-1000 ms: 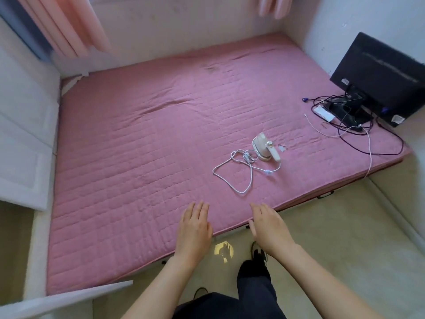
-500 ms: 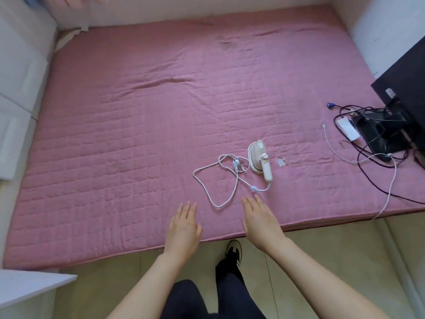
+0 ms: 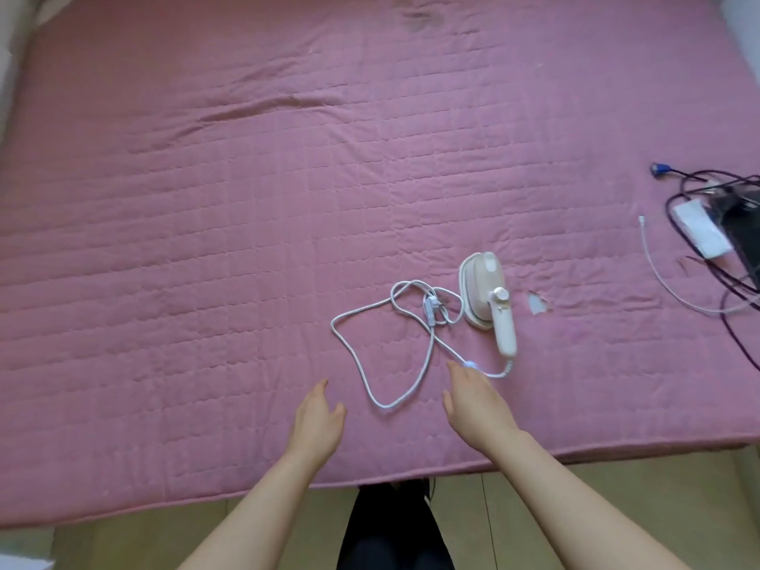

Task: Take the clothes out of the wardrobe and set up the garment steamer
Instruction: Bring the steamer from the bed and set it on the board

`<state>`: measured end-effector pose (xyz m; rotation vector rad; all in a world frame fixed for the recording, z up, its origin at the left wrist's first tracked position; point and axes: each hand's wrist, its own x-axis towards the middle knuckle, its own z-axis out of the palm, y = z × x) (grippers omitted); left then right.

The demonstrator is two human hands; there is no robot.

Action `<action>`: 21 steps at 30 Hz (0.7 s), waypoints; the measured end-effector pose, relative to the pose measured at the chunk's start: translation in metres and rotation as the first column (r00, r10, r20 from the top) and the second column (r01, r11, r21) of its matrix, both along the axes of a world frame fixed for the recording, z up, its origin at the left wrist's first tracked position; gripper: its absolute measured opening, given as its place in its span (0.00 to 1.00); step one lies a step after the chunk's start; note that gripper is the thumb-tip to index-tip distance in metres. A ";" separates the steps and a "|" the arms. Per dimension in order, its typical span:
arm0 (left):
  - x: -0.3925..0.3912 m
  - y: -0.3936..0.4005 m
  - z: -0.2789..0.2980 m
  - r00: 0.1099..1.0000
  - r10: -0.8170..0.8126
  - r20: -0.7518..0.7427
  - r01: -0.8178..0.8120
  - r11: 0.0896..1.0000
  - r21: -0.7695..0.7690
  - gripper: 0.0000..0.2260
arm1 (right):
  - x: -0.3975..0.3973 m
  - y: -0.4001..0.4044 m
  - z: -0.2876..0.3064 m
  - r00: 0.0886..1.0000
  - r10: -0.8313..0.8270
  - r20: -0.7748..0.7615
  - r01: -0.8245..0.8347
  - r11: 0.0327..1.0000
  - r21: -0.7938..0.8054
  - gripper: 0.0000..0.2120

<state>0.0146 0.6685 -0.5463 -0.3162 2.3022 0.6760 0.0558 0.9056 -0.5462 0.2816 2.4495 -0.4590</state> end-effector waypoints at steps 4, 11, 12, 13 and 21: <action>-0.032 0.000 -0.052 1.000 -0.006 0.020 0.006 1.000 0.009 0.27 | -0.035 0.008 -0.051 0.996 -0.086 0.008 0.086 0.996 0.003 0.17; -0.095 0.003 -0.120 0.993 0.072 -0.095 -0.071 0.997 0.013 0.29 | -0.077 -0.001 -0.118 0.977 -0.208 0.045 0.207 0.978 0.010 0.18; -0.103 0.003 -0.128 0.990 0.093 -0.103 -0.092 0.996 0.015 0.30 | -0.079 -0.002 -0.127 0.973 -0.225 0.046 0.224 0.974 0.014 0.19; -0.110 0.003 -0.135 0.989 0.110 -0.101 -0.109 0.994 0.019 0.29 | -0.081 -0.003 -0.134 0.971 -0.237 0.042 0.236 0.971 0.027 0.20; -0.123 0.006 -0.167 0.989 0.074 -0.127 -0.068 0.997 0.047 0.20 | -0.091 -0.002 -0.153 0.950 -0.312 0.012 0.309 0.944 0.118 0.15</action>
